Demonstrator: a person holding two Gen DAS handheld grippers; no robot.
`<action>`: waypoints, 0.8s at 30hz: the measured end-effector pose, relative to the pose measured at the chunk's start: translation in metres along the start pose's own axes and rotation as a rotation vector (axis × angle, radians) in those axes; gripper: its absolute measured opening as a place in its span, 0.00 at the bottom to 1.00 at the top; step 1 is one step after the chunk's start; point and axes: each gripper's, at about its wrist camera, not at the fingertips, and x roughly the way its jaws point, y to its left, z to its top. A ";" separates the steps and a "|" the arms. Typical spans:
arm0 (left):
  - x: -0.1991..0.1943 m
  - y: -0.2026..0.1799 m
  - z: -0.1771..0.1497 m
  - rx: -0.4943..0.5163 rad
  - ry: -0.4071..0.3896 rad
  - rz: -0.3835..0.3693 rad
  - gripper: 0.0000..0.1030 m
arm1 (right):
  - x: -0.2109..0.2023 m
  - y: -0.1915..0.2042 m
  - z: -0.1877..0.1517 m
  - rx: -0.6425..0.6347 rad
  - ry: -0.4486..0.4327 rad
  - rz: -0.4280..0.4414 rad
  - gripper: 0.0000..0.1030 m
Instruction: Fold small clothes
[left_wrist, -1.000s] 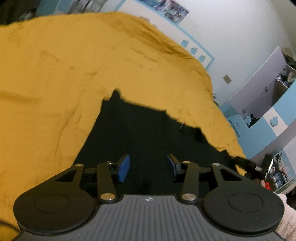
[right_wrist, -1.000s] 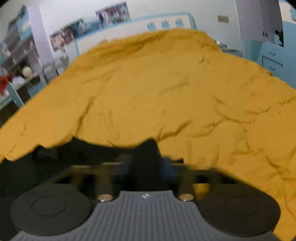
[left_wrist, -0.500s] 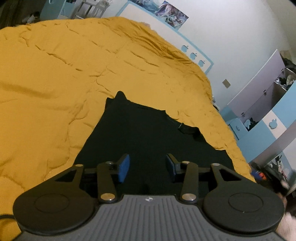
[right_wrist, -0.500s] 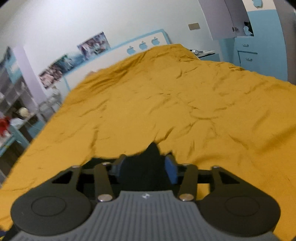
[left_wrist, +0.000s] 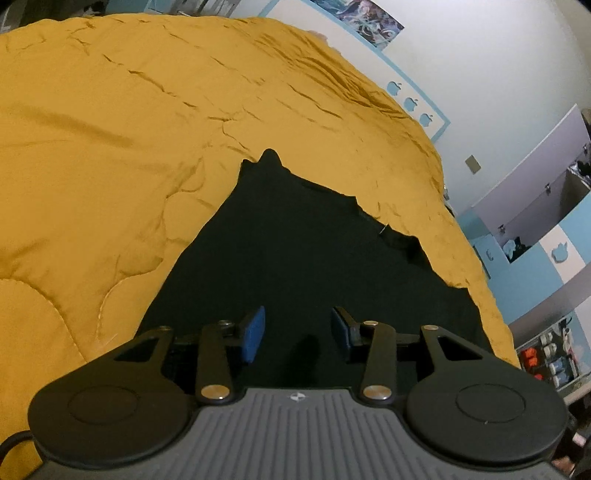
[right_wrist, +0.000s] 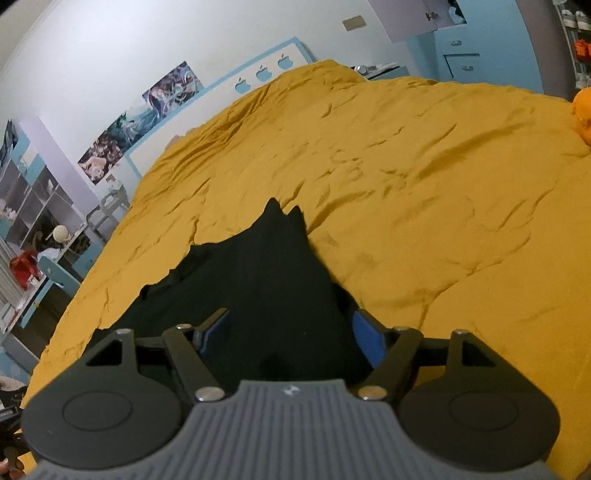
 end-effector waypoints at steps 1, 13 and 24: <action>0.000 0.000 0.000 0.006 0.003 -0.003 0.47 | 0.002 -0.001 0.000 0.003 0.023 0.002 0.36; -0.016 0.027 0.003 -0.073 -0.012 0.032 0.42 | 0.001 -0.002 -0.005 0.011 0.060 -0.135 0.02; -0.044 0.007 0.005 -0.055 -0.084 -0.074 0.41 | -0.041 0.044 -0.002 -0.017 -0.083 -0.057 0.30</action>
